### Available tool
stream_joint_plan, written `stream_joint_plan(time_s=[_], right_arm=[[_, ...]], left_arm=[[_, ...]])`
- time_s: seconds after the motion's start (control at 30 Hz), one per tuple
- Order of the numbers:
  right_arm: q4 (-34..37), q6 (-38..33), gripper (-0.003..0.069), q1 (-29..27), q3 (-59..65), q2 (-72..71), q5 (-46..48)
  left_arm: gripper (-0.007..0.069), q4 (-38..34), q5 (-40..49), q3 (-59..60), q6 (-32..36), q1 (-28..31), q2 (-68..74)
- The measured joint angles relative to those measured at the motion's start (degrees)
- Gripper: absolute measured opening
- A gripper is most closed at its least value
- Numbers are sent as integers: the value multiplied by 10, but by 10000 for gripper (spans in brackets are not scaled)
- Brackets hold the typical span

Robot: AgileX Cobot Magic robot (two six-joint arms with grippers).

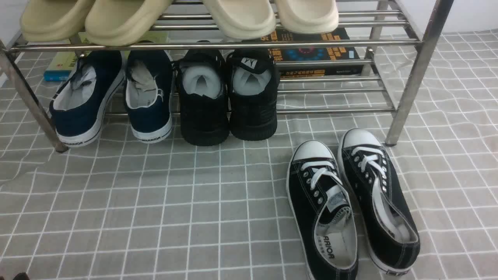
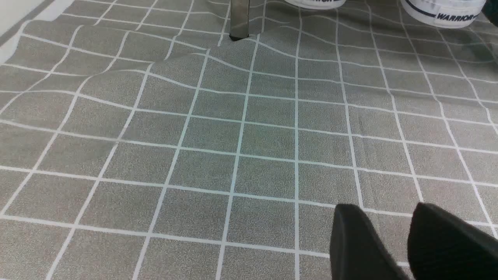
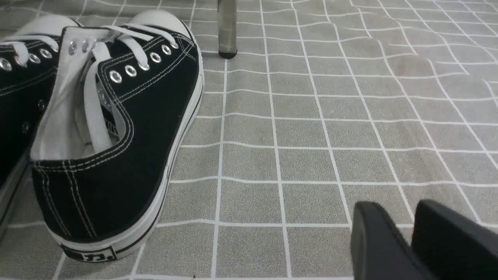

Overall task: Take the shoes off the shelf with your hand from the grey coffee tablecloth.
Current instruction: 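Grasp the leftmost shoe on the bottom shelf of the shoe rack with the left gripper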

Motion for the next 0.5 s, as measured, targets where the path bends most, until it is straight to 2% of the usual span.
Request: stream_joint_plan(time_s=[0.37,0.5], right_arm=[[0,0,190,0,0,0,0],[0,0,194,0,0,0,0]], left_arm=[[240,2,0,0,0,0,0],[240,35,0,1,4,0,0]])
